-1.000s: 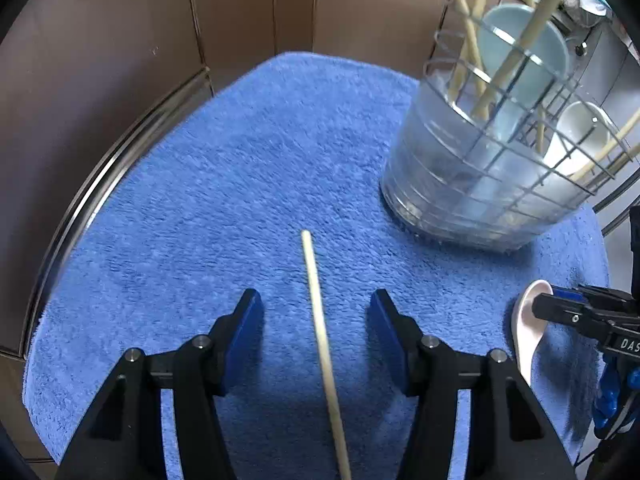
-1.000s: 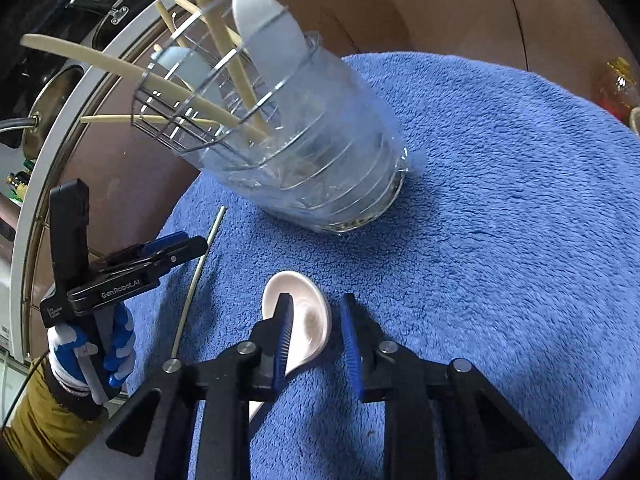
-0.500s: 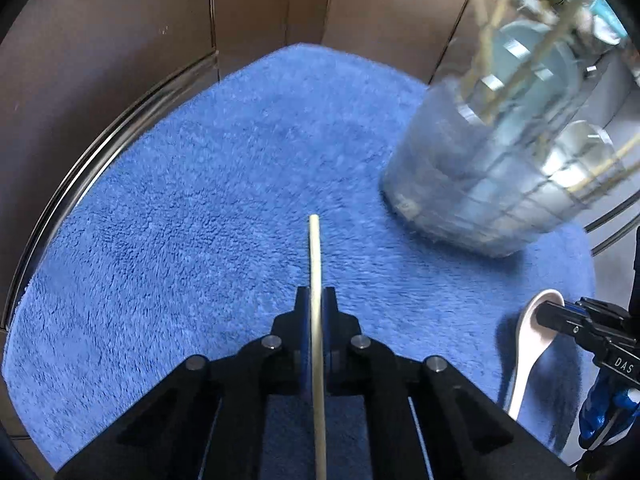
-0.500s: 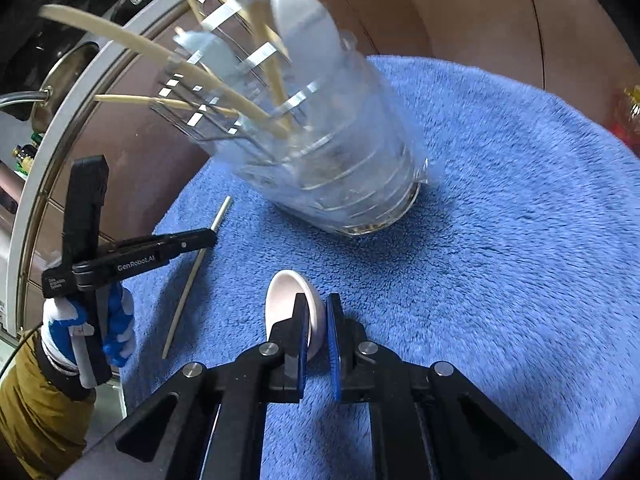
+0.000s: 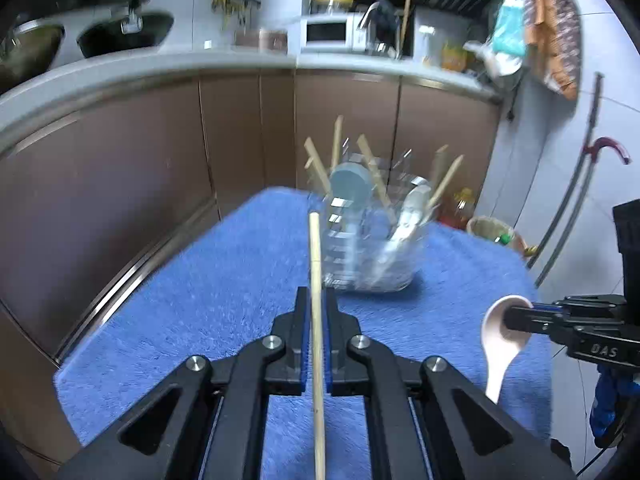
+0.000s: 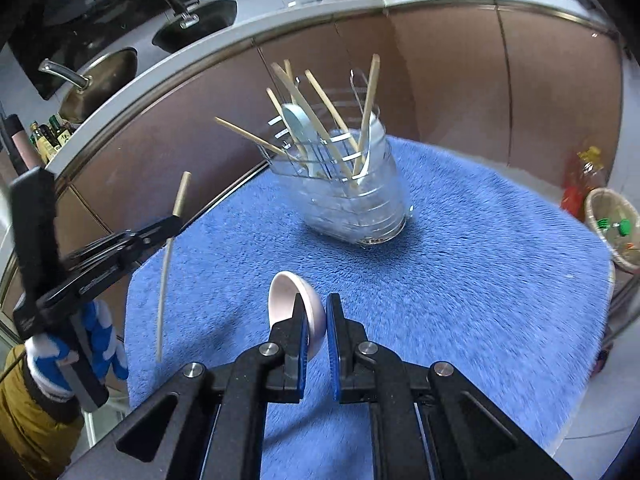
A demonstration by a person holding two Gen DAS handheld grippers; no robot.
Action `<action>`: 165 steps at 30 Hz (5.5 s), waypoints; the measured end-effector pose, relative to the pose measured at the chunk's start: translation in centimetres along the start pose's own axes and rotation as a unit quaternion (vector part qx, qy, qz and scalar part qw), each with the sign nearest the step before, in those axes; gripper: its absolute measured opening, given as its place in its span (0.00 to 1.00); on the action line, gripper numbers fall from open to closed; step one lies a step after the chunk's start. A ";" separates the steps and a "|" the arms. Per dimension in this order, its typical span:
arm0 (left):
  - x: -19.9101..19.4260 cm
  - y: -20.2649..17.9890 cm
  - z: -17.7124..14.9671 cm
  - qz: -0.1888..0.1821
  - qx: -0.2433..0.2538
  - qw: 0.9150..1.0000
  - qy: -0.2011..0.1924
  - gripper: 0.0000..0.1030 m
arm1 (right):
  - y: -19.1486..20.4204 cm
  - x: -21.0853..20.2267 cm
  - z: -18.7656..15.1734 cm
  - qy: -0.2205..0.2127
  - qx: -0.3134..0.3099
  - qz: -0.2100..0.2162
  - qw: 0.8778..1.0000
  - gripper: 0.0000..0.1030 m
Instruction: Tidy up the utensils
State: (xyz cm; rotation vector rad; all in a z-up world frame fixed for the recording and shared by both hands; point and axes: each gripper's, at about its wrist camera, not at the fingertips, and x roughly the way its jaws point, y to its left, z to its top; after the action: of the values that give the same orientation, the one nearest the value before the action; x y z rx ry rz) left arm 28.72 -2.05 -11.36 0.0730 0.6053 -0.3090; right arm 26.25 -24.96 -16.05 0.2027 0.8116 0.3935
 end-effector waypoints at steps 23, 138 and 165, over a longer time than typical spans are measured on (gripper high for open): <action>-16.1 -3.7 -3.5 0.012 0.014 0.992 -0.128 0.04 | 8.2 -12.9 -3.6 -0.107 -0.046 -0.076 0.990 0.08; -12.7 -0.9 -0.9 0.160 -0.085 0.972 -0.147 0.58 | 10.6 -10.2 -1.6 -0.233 -0.095 -0.206 0.946 0.79; -19.6 -2.4 -2.4 0.168 -0.071 0.966 -0.186 0.66 | 12.7 -14.9 -4.9 -0.259 -0.084 -0.228 0.935 1.00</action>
State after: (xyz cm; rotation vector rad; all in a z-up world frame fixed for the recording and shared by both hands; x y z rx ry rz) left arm 11.39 1.18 -2.10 -0.0205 0.2333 0.0524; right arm 10.06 -19.44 -5.34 -0.0481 0.2823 -0.0390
